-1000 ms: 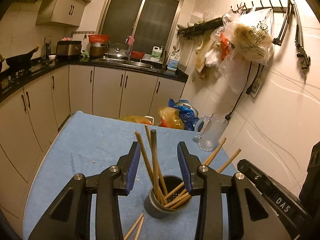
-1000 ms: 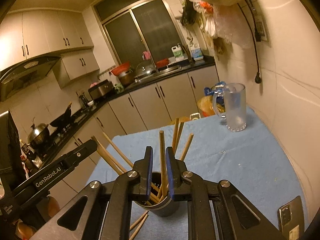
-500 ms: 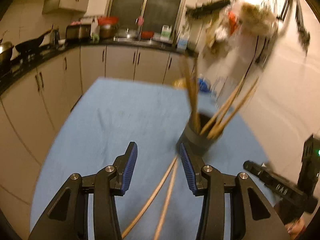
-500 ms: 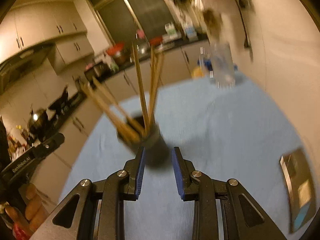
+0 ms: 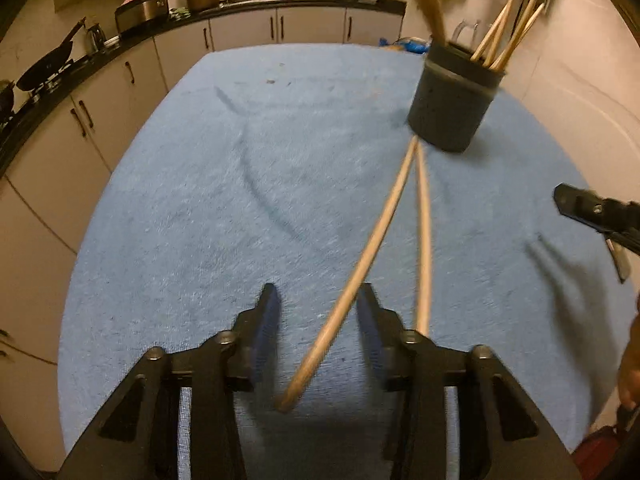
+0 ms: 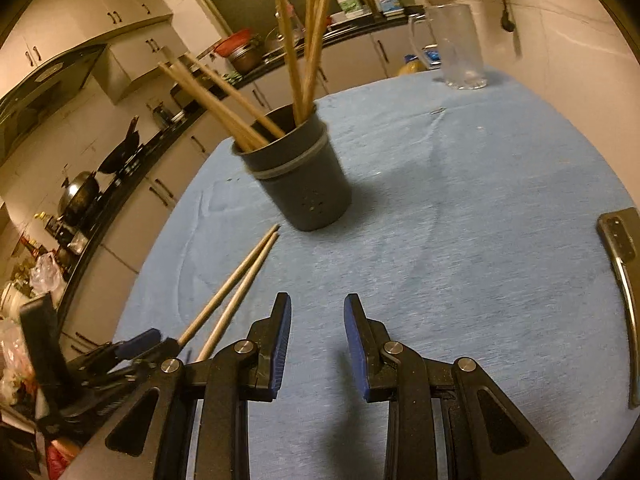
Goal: Organize utensils
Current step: 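Move both grippers back over the last two chopsticks on the towel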
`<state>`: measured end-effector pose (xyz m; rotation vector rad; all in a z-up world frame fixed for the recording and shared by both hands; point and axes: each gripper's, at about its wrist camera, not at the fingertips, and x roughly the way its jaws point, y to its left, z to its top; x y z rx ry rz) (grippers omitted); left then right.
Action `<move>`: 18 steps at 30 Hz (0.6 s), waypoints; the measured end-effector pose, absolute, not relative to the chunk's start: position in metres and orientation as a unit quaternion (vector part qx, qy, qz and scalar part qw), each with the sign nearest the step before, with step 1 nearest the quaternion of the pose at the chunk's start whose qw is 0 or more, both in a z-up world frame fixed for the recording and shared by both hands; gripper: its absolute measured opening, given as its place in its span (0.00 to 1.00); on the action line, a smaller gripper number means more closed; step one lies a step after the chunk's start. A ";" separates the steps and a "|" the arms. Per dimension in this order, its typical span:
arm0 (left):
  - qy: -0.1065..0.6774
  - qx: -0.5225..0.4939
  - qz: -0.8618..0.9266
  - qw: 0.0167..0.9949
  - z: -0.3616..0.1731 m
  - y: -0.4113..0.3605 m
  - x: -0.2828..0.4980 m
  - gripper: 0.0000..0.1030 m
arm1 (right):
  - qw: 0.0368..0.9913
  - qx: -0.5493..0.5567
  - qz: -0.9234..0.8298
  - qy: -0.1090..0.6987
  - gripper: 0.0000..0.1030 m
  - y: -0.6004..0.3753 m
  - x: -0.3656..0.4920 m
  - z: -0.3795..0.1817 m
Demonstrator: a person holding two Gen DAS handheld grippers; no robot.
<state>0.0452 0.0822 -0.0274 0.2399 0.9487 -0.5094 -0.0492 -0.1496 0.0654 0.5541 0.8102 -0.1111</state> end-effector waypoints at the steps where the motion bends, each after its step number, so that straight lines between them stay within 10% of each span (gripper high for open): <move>1: 0.451 0.112 -0.243 0.851 -0.027 0.083 0.044 0.31 | 0.880 0.264 -0.050 0.392 0.29 -0.146 -0.046 0.066; 8: 0.461 0.088 -0.218 0.856 -0.025 0.090 0.025 0.12 | 0.872 0.249 -0.013 0.421 0.29 -0.122 -0.023 0.061; 18: 0.482 0.032 -0.253 0.838 -0.014 0.118 -0.006 0.10 | 0.841 0.210 -0.005 0.498 0.29 -0.086 0.044 0.034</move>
